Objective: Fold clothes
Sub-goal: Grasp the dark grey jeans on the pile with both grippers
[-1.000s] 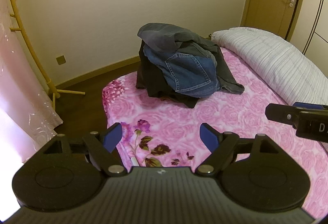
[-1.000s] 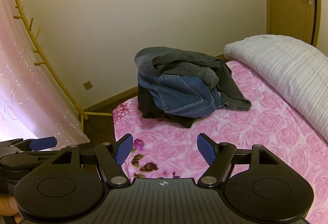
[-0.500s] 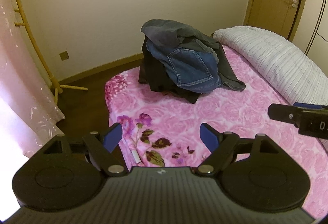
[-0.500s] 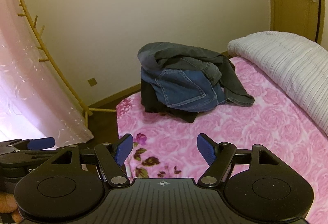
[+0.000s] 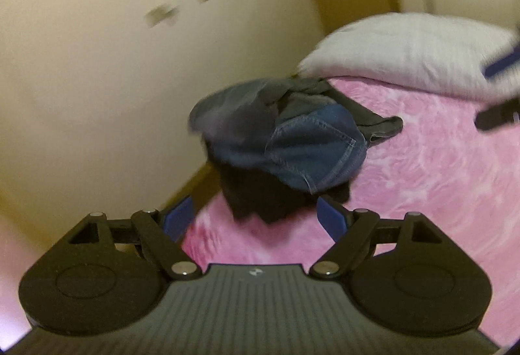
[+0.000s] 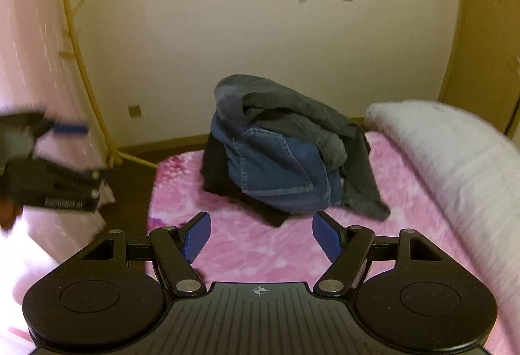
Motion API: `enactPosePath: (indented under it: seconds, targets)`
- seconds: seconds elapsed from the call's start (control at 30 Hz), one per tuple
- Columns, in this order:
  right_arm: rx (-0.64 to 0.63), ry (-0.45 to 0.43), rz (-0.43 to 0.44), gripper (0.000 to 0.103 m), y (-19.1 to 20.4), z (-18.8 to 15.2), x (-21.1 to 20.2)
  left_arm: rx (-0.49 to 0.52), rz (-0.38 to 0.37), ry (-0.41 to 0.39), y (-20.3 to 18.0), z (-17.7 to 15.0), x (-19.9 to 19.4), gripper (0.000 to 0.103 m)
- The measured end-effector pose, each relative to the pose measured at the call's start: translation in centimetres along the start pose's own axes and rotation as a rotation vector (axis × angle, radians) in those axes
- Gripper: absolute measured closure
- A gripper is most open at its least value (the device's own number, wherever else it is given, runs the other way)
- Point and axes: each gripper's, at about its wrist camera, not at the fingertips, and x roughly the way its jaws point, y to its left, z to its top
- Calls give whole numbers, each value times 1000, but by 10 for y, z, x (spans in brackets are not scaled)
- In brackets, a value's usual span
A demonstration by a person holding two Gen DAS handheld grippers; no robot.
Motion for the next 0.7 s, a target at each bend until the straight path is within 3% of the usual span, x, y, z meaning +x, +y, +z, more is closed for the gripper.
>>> enactPosePath:
  seconds: [0.17,0.27,0.4,0.57,0.67,0.7]
  targets:
    - [-241,38,-46,30,13,37,88,347,-35,-109,31,1,104,22]
    - [-401,56,-72,30,22,58,143,447,-79,-111,52,6,167,22]
    - [-633,54,-109,30,37,76,219,643,-122,-172,64,7,232,22]
    - [-859,73,-114,30,47,92,297,777,-250,-208,70,13,274,22]
    - [-894,86,-131,31,43,100,322,822,-317,-224,73,17,288,24]
    - [-879,98,-118,34,39,103,327,828,-336,-223,74,19,290,30]
